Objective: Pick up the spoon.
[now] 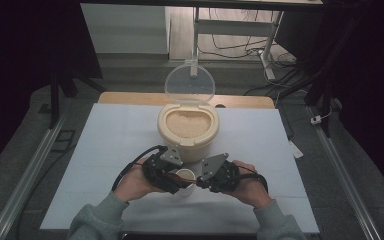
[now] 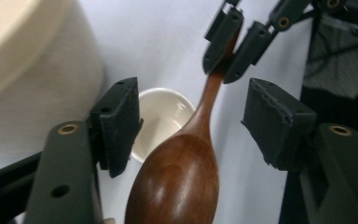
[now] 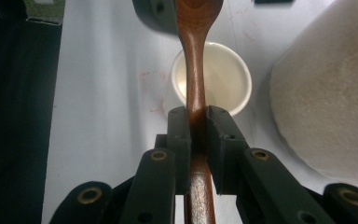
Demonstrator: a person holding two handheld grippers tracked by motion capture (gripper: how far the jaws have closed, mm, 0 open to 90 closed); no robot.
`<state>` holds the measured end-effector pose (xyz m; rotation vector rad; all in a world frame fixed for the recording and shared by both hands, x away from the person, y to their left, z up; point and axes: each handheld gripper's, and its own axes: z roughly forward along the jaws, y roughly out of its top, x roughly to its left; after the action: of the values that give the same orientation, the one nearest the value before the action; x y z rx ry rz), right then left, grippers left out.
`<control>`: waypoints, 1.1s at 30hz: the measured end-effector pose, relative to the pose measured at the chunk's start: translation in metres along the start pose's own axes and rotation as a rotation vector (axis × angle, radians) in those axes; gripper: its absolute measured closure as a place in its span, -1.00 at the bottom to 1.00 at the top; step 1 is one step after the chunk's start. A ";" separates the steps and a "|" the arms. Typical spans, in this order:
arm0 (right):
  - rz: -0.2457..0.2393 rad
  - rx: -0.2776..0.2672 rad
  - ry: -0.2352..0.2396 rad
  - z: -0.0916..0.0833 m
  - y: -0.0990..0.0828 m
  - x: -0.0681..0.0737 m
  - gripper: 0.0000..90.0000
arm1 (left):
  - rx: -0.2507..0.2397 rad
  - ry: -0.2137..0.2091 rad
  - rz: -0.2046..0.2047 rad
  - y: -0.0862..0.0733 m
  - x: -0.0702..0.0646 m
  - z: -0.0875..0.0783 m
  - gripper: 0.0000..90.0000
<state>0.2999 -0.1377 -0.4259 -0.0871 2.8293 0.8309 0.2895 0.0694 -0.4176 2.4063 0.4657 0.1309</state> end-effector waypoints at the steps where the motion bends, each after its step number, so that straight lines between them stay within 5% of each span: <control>1: -0.002 -0.002 0.001 0.001 0.000 0.000 0.77 | 0.013 -0.011 0.006 0.001 0.000 0.002 -0.15; 19: -0.055 0.005 -0.008 0.003 0.004 0.006 0.77 | 0.131 -0.104 0.061 0.004 0.001 0.022 0.32; 25: -0.094 0.012 -0.013 0.002 0.006 0.010 0.77 | 0.165 -0.099 0.079 0.004 0.001 0.028 0.63; 33: -0.100 0.020 -0.015 0.004 0.006 0.012 0.76 | 0.169 -0.110 0.101 0.002 0.000 0.031 0.71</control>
<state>0.2884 -0.1305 -0.4283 -0.2167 2.7923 0.7786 0.2968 0.0490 -0.4402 2.5875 0.3153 0.0033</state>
